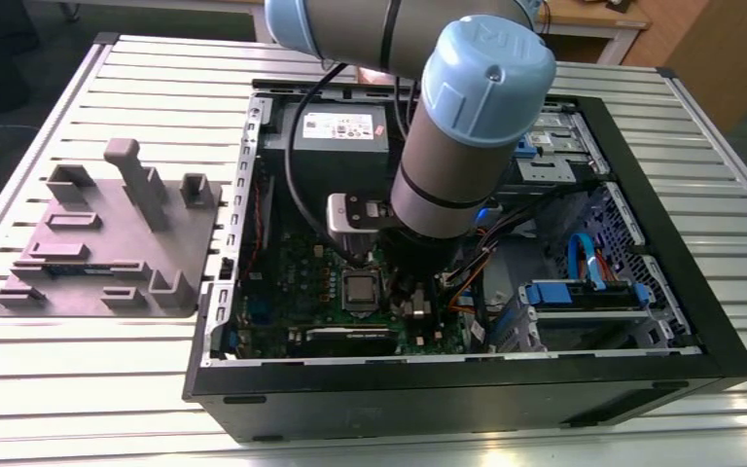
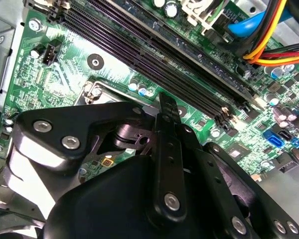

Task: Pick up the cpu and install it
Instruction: 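Install the first cpu locking lever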

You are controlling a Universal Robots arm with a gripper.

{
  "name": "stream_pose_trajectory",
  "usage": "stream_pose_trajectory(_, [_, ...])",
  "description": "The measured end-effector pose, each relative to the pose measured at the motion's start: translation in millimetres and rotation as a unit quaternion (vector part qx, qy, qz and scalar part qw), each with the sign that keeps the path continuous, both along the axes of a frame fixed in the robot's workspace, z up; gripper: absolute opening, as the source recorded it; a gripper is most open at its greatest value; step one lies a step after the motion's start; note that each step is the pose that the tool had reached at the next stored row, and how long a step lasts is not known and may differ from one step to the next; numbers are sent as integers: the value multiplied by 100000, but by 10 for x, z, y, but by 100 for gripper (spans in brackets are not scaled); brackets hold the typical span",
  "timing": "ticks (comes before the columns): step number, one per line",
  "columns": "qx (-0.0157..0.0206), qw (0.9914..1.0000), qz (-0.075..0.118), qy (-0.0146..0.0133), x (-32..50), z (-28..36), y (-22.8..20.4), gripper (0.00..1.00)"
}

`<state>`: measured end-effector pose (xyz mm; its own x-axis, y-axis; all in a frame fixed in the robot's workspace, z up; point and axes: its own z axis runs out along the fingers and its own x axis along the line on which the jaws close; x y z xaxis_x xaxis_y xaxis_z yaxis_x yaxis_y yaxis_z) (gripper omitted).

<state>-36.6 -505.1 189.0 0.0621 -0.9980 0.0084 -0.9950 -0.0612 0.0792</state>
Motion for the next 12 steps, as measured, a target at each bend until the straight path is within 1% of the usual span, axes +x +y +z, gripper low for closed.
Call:
stream_pose_trajectory(2, [-2,100000,23,-48,1,-1,0,10])
stream_pose_trajectory(7, [116,99999,61,-448,-1,-6,0,10])
stream_pose_trajectory(12, [358,99998,73,-534,-7,-15,-2,10])
